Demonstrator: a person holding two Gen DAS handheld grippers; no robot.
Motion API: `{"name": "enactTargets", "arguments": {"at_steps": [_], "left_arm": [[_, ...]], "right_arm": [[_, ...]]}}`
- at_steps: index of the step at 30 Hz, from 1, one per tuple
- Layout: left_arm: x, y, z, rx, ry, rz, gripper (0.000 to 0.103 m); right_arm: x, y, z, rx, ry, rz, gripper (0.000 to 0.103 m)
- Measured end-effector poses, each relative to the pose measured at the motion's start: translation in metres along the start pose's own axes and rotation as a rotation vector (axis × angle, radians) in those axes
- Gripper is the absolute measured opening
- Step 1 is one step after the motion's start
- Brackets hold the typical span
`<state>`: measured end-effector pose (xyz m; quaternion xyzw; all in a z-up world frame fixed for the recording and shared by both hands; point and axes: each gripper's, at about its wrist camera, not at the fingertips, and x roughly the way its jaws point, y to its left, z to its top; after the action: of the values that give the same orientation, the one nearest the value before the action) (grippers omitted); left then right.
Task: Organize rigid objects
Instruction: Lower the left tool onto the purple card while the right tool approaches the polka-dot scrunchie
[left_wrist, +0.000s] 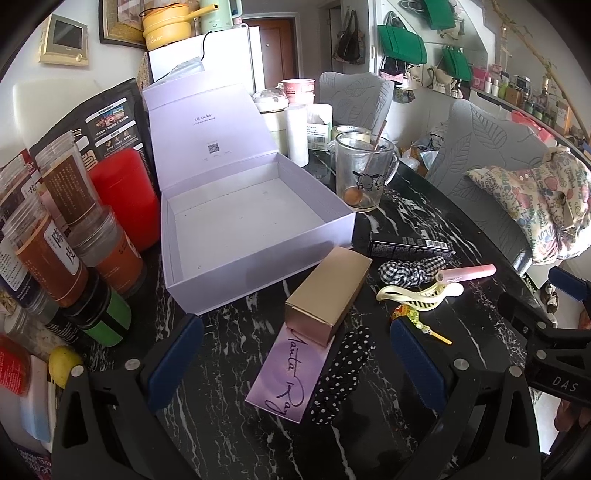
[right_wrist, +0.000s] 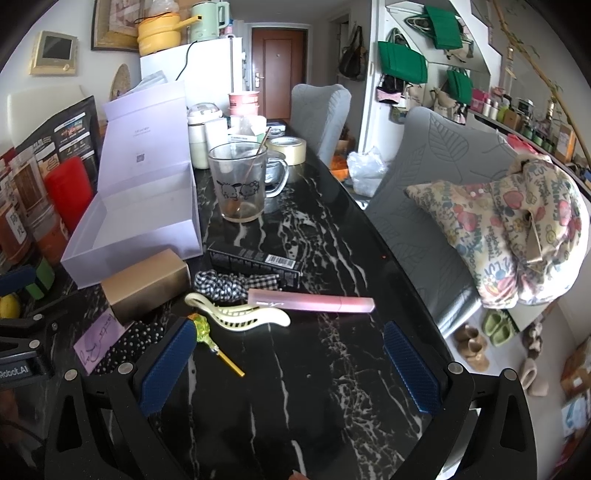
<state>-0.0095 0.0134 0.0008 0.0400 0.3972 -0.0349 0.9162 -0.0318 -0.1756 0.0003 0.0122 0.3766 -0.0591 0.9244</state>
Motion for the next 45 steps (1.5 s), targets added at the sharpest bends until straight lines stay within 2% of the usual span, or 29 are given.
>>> {"name": "enactTargets", "arguments": {"at_steps": [7,15,23,27,32,35,40,42,45], "left_arm": [[0.009,0.017,-0.01,-0.006,0.026,0.045,0.103],[0.022,0.031,-0.026,-0.002,0.059,0.061,0.103],[0.046,0.039,-0.038,-0.012,0.125,0.013,0.103],[0.059,0.042,-0.04,-0.028,0.15,-0.047,0.103],[0.071,0.037,-0.044,0.013,0.176,-0.04,0.103],[0.076,0.034,-0.044,0.027,0.187,-0.068,0.103],[0.08,0.034,-0.046,0.031,0.191,-0.076,0.103],[0.082,0.032,-0.047,0.024,0.189,-0.089,0.099],[0.081,0.034,-0.048,-0.001,0.18,-0.134,0.08]], "right_arm": [[0.012,0.012,-0.008,-0.042,0.024,0.055,0.103],[0.024,0.03,-0.02,-0.085,0.047,0.116,0.103],[0.032,0.039,-0.027,-0.114,0.059,0.138,0.103],[0.037,0.038,-0.029,-0.114,0.071,0.137,0.103],[0.042,0.034,-0.03,-0.106,0.085,0.124,0.103],[0.045,0.031,-0.032,-0.1,0.093,0.117,0.103],[0.047,0.029,-0.033,-0.101,0.101,0.112,0.103],[0.048,0.029,-0.034,-0.106,0.102,0.11,0.103],[0.049,0.03,-0.034,-0.108,0.103,0.123,0.103]]}}
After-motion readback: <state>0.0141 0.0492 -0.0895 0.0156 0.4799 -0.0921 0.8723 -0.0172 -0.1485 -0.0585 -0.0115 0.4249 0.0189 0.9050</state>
